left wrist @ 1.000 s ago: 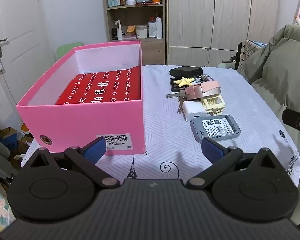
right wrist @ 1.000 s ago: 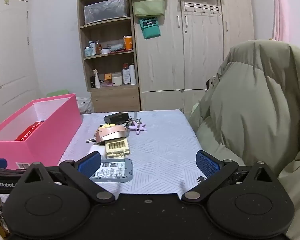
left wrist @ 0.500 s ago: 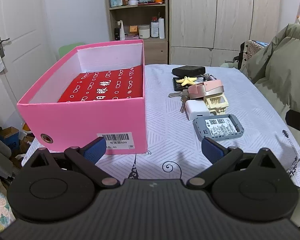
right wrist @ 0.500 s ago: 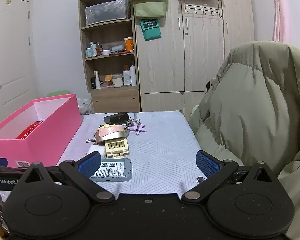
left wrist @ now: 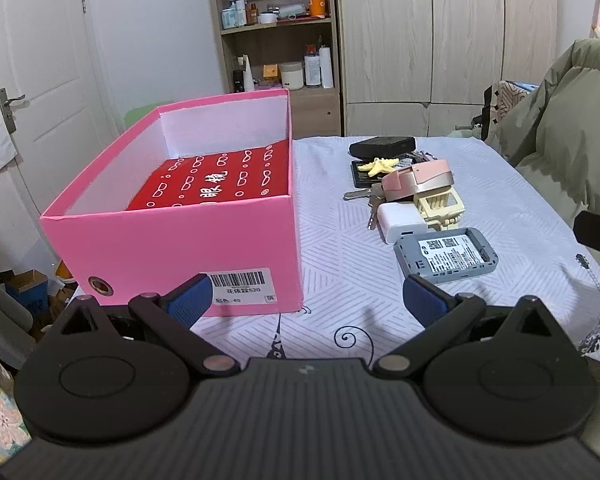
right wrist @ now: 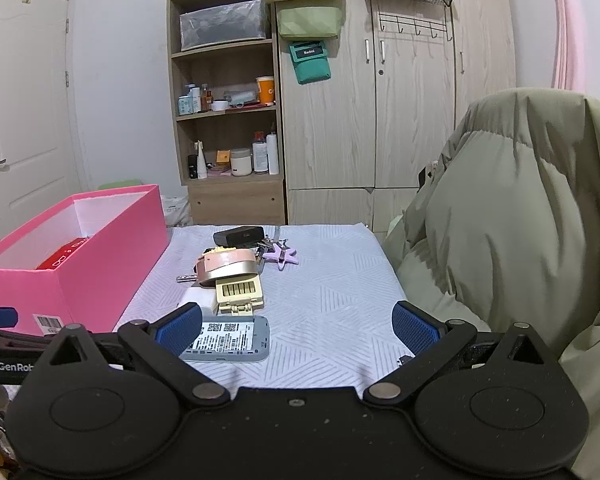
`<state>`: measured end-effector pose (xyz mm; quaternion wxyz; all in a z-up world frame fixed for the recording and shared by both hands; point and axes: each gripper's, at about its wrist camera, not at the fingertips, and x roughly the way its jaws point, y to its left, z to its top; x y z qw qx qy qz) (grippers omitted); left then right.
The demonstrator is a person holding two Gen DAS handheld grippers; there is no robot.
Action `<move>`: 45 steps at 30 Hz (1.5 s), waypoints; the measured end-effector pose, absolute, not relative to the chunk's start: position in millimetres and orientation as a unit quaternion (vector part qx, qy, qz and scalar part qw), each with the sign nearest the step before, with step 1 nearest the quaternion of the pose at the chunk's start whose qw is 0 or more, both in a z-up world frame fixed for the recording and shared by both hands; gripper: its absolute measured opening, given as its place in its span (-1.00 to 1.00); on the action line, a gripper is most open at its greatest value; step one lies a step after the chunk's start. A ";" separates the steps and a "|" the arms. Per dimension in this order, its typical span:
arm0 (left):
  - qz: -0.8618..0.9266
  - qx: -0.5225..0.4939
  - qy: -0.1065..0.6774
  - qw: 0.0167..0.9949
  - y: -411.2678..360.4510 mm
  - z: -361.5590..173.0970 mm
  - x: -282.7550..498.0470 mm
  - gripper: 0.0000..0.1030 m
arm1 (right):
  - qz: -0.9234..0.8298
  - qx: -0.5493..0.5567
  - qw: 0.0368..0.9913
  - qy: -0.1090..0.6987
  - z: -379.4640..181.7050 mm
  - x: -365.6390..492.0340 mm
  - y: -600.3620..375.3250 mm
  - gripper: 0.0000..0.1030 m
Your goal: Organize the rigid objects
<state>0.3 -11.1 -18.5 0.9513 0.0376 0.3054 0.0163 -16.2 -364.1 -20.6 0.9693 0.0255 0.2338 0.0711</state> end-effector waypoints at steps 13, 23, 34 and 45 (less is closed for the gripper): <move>0.019 0.027 0.303 0.952 -7.5 -23.4 1.4 1.00 | 0.073 0.019 0.969 0.235 -26.1 -14.5 -359.2 0.99; 0.018 -0.018 0.261 0.965 3.0 -23.7 -9.7 1.00 | 0.079 0.019 0.968 0.238 -28.5 -13.3 -358.3 1.00; 0.013 -0.005 0.280 0.960 0.3 -29.0 -4.0 1.00 | 0.090 0.007 0.967 0.237 -29.4 -15.0 -351.6 1.00; -0.002 0.002 0.293 0.956 -2.3 -29.4 -1.8 1.00 | 0.101 0.006 0.965 0.243 -32.2 -13.3 -350.0 1.00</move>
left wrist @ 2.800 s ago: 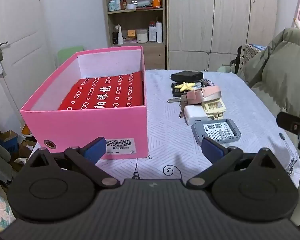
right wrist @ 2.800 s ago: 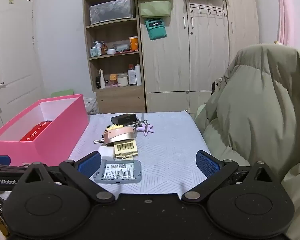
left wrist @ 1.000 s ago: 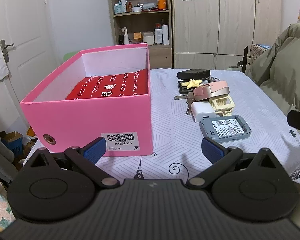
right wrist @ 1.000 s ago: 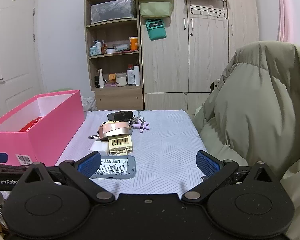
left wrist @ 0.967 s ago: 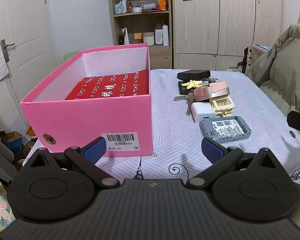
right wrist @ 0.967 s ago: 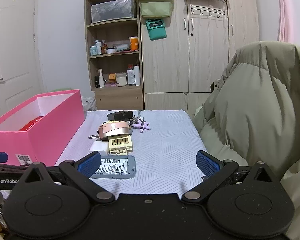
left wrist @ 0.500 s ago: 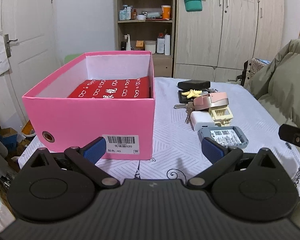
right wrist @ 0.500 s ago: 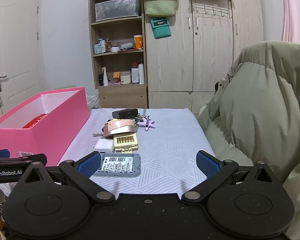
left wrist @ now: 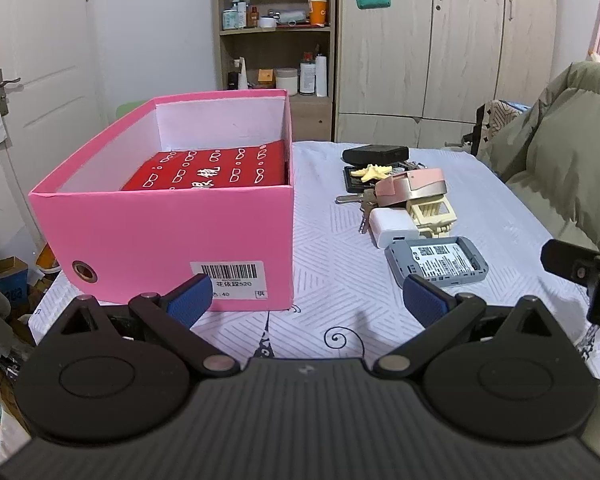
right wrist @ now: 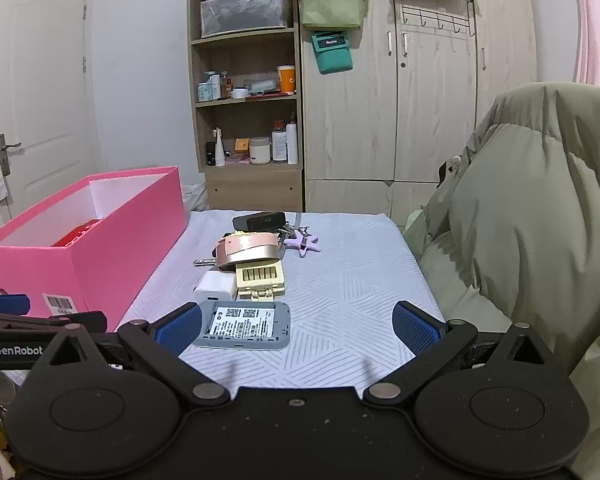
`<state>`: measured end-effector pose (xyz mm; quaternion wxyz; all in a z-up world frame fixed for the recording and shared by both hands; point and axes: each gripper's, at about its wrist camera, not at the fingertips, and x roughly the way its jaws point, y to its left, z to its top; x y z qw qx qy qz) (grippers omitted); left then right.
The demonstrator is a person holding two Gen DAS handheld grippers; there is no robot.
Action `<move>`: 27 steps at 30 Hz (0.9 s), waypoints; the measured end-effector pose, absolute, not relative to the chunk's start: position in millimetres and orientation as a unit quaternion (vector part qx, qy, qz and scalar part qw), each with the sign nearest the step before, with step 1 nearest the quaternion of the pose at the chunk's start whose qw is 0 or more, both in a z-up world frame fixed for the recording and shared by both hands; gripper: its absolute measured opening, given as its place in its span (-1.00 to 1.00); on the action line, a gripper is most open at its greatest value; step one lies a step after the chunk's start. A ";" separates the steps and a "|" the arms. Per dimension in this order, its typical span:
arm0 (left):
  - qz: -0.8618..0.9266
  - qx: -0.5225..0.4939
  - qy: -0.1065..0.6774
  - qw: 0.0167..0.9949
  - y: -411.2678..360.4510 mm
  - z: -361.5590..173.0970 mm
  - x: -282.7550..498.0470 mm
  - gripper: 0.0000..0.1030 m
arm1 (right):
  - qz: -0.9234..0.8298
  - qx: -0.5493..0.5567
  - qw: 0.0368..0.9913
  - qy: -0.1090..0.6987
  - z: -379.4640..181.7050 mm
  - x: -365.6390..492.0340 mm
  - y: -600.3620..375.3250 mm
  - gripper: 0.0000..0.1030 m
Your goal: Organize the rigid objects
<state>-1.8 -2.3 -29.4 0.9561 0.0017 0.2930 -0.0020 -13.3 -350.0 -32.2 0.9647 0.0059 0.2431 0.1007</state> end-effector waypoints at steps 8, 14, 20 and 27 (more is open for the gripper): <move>-0.005 0.002 0.301 0.954 0.0 -22.1 -0.7 0.99 | 0.139 0.042 0.958 0.247 -28.9 -5.4 -352.7 1.00; -0.045 0.028 0.326 0.944 0.0 -5.6 2.4 0.97 | 0.157 0.042 0.969 0.187 -27.9 -4.7 -352.1 1.00; -0.077 0.076 0.327 0.939 7.1 29.0 10.9 0.97 | 0.235 0.056 0.948 0.208 -16.9 18.7 -353.1 1.00; -0.124 0.084 0.393 0.907 48.2 63.0 52.3 0.96 | 0.286 0.012 0.916 0.281 -34.7 41.0 -336.4 1.00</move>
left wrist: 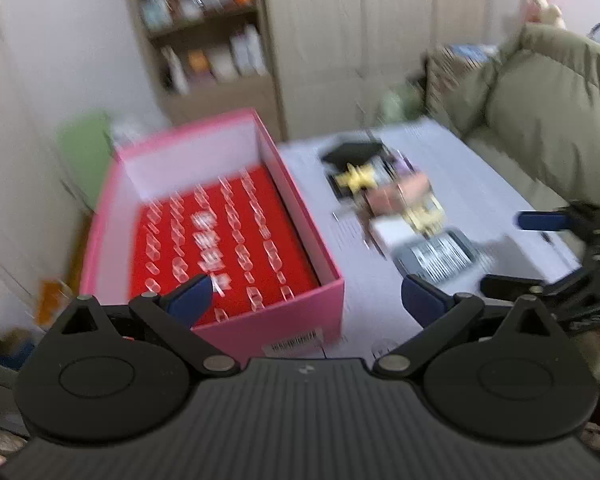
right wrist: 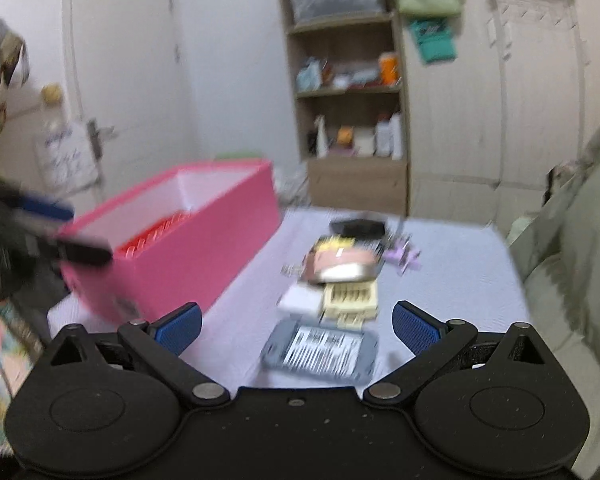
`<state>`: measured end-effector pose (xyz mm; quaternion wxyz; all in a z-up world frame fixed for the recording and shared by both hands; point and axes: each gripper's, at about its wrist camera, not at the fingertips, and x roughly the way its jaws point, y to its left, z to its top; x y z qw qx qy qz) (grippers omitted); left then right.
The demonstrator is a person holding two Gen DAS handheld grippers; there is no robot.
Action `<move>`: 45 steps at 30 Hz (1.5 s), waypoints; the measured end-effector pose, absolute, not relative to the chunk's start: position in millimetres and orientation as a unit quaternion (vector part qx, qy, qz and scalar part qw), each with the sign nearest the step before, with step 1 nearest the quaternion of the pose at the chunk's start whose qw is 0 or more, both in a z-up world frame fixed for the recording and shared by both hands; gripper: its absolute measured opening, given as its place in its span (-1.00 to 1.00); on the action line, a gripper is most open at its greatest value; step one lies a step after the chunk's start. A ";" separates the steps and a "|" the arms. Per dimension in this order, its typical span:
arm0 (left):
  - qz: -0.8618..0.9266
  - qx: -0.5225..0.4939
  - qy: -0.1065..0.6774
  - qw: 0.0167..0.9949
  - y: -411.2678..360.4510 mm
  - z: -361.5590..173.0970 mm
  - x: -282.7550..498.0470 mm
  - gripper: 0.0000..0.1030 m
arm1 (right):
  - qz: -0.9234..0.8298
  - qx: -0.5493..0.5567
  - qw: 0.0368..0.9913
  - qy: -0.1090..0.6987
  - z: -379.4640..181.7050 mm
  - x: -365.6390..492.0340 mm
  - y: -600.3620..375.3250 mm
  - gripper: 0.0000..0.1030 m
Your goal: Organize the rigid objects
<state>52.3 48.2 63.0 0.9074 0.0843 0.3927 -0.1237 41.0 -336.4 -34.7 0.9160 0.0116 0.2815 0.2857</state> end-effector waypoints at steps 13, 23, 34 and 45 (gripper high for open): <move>-0.082 0.171 0.452 0.872 113.6 77.6 118.2 0.93 | 0.215 0.007 0.905 0.366 -74.3 75.0 -303.9 1.00; -0.060 0.154 0.478 0.863 172.1 67.5 172.8 0.81 | 0.171 -0.027 0.905 0.388 -83.2 86.9 -281.0 1.00; -0.012 0.109 0.505 0.856 216.7 33.6 211.1 0.25 | 0.150 -0.029 0.897 0.416 -93.1 108.9 -277.6 1.00; -0.023 0.099 0.531 0.841 216.5 2.9 219.3 -0.34 | 0.150 -0.026 0.902 0.404 -95.6 115.0 -275.8 1.00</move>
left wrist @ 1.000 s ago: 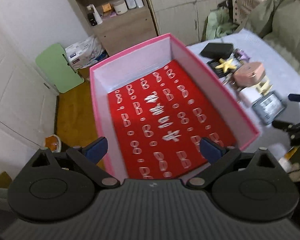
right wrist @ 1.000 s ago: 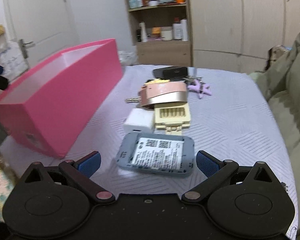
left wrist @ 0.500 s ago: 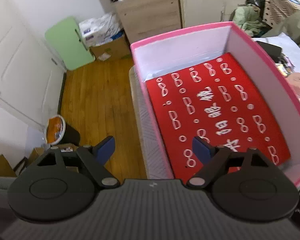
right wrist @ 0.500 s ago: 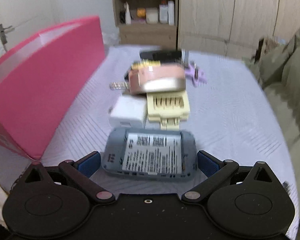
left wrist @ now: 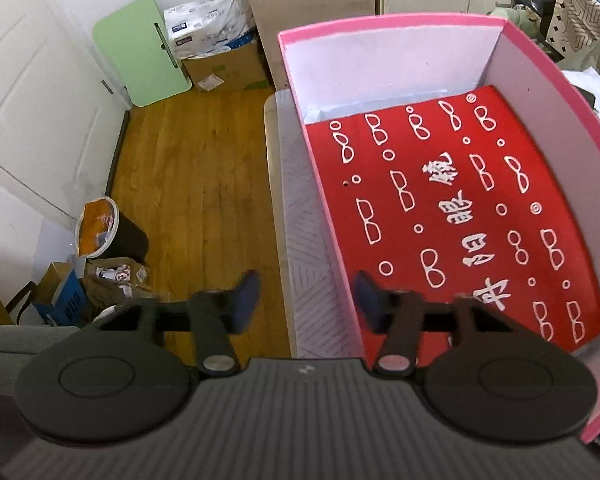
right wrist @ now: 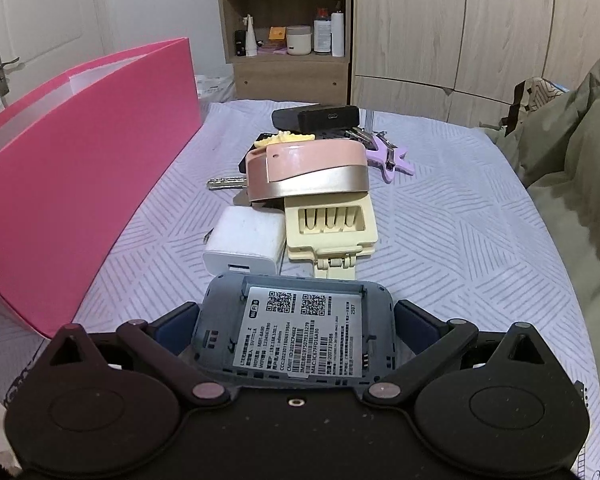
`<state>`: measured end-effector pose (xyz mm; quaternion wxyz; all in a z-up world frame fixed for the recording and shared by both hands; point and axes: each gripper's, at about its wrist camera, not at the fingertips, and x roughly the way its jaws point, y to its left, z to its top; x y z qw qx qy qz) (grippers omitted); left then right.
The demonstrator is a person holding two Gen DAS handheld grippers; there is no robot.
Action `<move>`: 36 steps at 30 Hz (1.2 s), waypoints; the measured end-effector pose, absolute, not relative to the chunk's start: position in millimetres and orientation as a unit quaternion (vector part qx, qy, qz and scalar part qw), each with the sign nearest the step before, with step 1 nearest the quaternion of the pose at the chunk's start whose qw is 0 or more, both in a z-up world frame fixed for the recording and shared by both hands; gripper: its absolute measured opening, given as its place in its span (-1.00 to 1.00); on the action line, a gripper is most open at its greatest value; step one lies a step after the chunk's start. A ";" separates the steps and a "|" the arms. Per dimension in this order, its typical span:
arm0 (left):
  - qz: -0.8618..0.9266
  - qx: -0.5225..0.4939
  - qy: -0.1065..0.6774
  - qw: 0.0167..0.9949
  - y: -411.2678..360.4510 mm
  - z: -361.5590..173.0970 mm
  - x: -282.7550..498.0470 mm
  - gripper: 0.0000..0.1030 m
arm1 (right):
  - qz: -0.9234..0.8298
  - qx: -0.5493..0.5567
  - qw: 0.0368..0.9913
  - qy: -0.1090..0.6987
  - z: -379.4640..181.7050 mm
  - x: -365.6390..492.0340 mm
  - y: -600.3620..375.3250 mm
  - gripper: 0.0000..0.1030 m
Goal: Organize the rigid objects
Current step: 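Carry the grey router into the pink box and release it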
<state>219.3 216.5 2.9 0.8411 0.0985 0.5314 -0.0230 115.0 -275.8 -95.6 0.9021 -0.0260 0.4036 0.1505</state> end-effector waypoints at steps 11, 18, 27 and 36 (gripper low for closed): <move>-0.045 0.130 0.519 0.843 192.8 -7.2 207.2 -0.79 | 0.189 -0.015 0.878 0.439 -87.0 118.8 -287.6 0.97; -0.040 0.133 0.509 0.849 193.1 -7.2 207.6 -0.80 | 0.189 -0.013 0.887 0.421 -71.9 110.7 -295.7 0.97; -0.047 0.135 0.505 0.851 195.8 -7.5 208.7 -0.80 | 0.234 -0.078 0.902 0.353 -4.4 110.7 -285.6 0.97; -0.054 0.133 0.503 0.853 201.8 -10.0 211.2 -0.80 | 0.403 -0.207 0.849 0.270 71.3 149.3 -201.3 0.97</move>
